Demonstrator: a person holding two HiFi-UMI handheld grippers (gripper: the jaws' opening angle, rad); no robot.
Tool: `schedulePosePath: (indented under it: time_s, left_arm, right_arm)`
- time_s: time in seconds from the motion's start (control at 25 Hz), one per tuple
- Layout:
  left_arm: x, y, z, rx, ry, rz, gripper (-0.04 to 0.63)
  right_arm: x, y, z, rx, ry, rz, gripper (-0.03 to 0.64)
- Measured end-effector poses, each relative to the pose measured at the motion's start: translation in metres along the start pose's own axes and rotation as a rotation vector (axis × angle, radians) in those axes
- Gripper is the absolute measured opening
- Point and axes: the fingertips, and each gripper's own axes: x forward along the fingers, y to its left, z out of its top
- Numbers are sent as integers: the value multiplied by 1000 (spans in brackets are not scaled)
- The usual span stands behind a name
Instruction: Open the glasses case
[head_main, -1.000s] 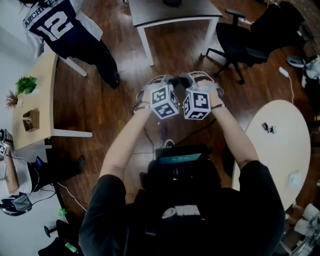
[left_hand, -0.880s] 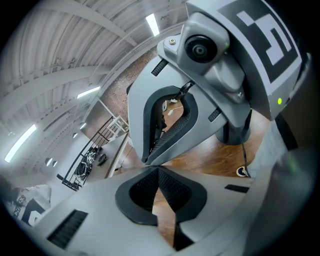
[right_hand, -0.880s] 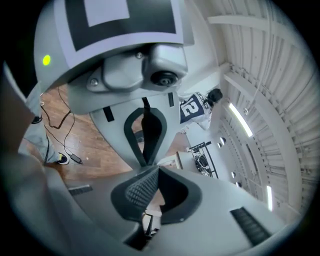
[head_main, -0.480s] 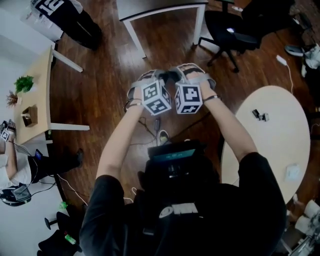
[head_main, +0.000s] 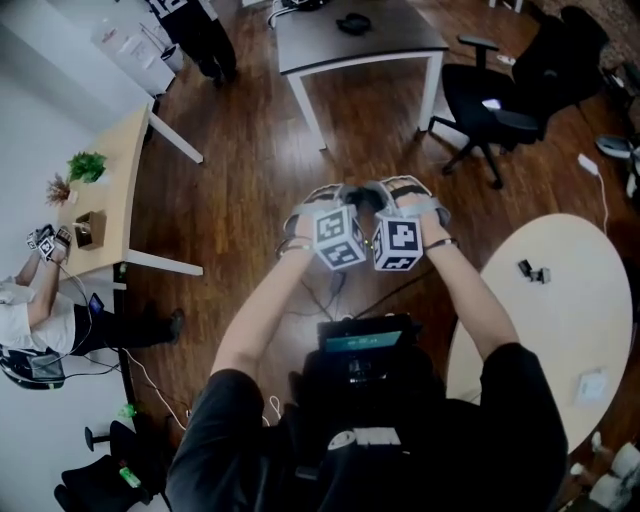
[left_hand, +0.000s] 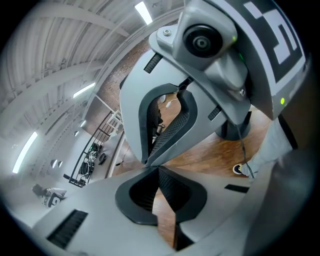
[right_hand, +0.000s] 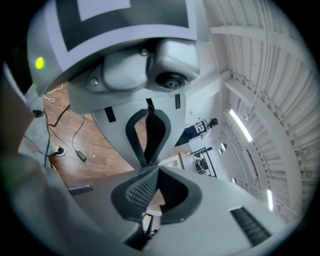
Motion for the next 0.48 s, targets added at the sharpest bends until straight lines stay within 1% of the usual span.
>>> schedulePosePath:
  time_s: [0.08, 0.24, 0.36, 0.48]
  left_arm:
    - [-1, 2, -1, 0, 1, 0, 2]
    - [-16, 23, 5, 5, -20, 42, 2]
    - [-23, 21, 5, 8, -30, 44, 2]
    - [-23, 21, 6, 16, -32, 41, 2]
  right_arm:
    - [0, -4, 3, 9, 7, -8, 14]
    - [-5, -24, 16, 4, 12, -38, 14]
    - [-9, -23, 20, 12, 23, -46, 14]
    - [-10, -24, 21, 31, 28, -34, 12]
